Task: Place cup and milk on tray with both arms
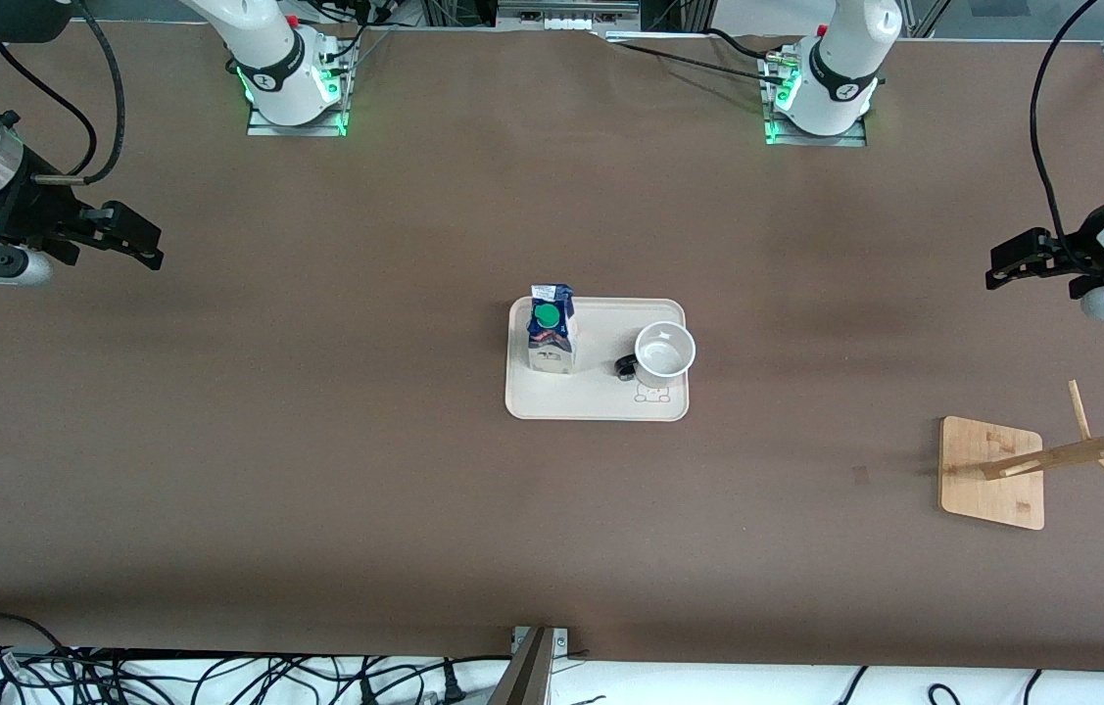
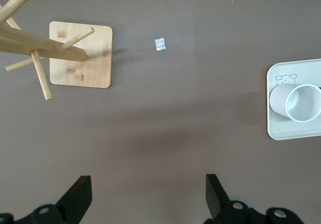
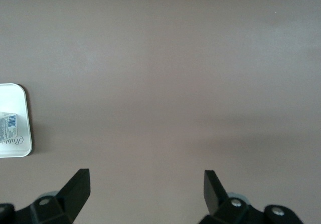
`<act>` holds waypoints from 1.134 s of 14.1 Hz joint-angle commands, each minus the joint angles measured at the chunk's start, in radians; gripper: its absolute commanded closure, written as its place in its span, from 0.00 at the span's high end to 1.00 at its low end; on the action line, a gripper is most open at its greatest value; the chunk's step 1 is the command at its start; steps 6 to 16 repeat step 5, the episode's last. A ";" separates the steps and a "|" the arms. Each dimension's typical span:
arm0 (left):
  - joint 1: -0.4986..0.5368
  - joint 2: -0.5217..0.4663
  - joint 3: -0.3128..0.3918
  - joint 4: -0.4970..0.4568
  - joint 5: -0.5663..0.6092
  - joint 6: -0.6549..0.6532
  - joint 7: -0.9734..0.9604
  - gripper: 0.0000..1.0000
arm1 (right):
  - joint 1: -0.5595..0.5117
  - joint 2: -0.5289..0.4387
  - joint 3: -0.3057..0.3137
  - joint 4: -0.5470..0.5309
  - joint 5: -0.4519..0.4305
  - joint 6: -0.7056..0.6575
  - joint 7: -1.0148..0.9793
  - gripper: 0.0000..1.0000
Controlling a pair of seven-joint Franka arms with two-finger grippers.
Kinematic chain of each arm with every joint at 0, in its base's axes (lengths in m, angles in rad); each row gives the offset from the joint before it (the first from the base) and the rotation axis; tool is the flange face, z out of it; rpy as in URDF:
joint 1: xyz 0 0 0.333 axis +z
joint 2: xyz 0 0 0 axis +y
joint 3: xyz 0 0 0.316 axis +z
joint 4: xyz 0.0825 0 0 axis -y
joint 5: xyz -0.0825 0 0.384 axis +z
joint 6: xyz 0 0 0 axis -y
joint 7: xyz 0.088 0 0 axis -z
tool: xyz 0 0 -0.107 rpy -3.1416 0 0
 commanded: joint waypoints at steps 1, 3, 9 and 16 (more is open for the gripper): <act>-0.008 -0.017 0.000 0.005 0.023 -0.018 -0.014 1.00 | -0.002 0.003 0.001 0.010 -0.010 -0.011 0.016 1.00; -0.009 -0.004 0.000 0.009 0.014 -0.018 -0.021 1.00 | -0.002 0.003 0.001 0.010 -0.009 -0.011 0.016 1.00; -0.002 -0.002 0.002 0.032 0.011 -0.016 -0.053 1.00 | -0.002 0.003 0.001 0.010 -0.010 -0.011 0.015 1.00; -0.002 -0.002 0.002 0.032 0.011 -0.016 -0.053 1.00 | -0.002 0.003 0.001 0.010 -0.010 -0.011 0.015 1.00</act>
